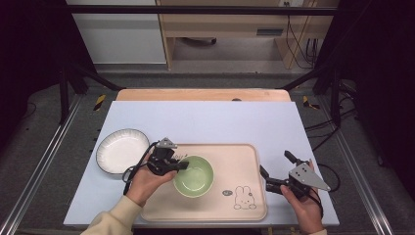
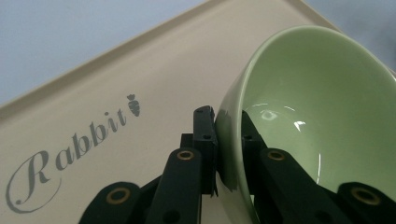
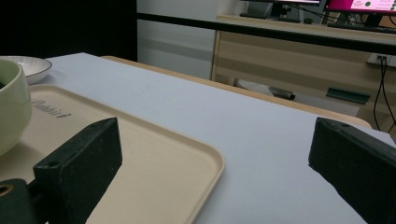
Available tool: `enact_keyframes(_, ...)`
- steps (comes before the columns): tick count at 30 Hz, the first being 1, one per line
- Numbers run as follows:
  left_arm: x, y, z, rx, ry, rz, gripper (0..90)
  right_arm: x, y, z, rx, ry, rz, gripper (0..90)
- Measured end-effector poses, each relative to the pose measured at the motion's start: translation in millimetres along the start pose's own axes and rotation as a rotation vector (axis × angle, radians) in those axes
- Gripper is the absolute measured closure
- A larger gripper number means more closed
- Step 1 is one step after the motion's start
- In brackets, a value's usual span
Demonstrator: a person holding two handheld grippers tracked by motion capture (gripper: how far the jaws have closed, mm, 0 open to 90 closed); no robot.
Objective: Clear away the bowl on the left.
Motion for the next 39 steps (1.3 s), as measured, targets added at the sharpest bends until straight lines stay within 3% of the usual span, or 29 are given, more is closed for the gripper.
enact_keyframes(15,1.4,-5.4,8.1,0.025,0.000,0.003,82.8,0.1,-0.1,0.0,0.001,0.001,0.001,2.8)
enact_keyframes(25,1.8,-6.4,15.3,0.040,-0.010,-0.012,82.7,-1.0,0.9,-1.1,-0.005,-0.001,0.000,2.9)
enact_keyframes(32,5.8,-7.5,18.6,0.047,-0.024,-0.052,82.7,-0.7,1.2,-1.2,-0.005,0.001,0.000,2.9)
enact_keyframes(39,7.0,-7.6,20.5,0.071,-0.027,-0.048,82.8,-0.7,1.3,-0.7,-0.007,0.000,0.002,2.8)
Point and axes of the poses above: each handheld gripper's, and its own axes: z roughly forward along the jaws, y roughly out of its top, x roughly to its left, the point moved 9 cm from there along z, roughly forward along the jaws
